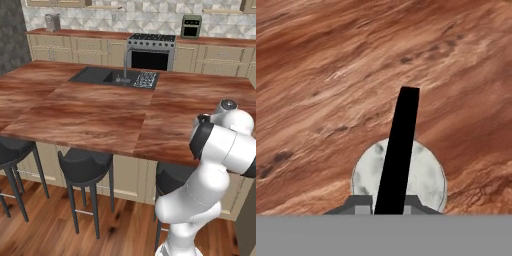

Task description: The kettle is done boiling. Turn off the stove, then wait for 300 timesteps before moving the kettle to the dining table.

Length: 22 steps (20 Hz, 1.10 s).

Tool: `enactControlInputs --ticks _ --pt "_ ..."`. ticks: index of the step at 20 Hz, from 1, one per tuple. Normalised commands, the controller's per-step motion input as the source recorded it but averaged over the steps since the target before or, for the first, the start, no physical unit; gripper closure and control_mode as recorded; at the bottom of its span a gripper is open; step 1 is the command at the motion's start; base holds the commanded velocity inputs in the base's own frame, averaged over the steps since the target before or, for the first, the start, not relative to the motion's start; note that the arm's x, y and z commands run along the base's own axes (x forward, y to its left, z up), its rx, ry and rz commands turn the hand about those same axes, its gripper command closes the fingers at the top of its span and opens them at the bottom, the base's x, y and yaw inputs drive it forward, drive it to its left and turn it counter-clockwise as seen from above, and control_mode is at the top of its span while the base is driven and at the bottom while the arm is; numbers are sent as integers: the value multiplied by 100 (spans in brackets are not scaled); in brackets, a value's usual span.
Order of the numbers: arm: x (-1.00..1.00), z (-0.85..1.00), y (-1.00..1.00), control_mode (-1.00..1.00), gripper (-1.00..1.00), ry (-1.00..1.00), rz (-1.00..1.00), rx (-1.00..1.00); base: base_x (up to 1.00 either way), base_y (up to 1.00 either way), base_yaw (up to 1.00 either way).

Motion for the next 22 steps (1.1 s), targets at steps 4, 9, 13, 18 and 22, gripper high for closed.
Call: enactControlInputs --ticks 4,9,13,18,22 --pt "21 -18 0 -100 100 0 0 0 0 0 0" --pt "4 -14 0 -100 100 0 0 0 0 0 0" --pt "3 -12 1 -100 -100 2 0 0 0 0 0" --pt "0 -2 0 -100 -100 0 0 0 0 0 0" --pt "-3 0 0 -100 -100 0 0 0 0 0 0"
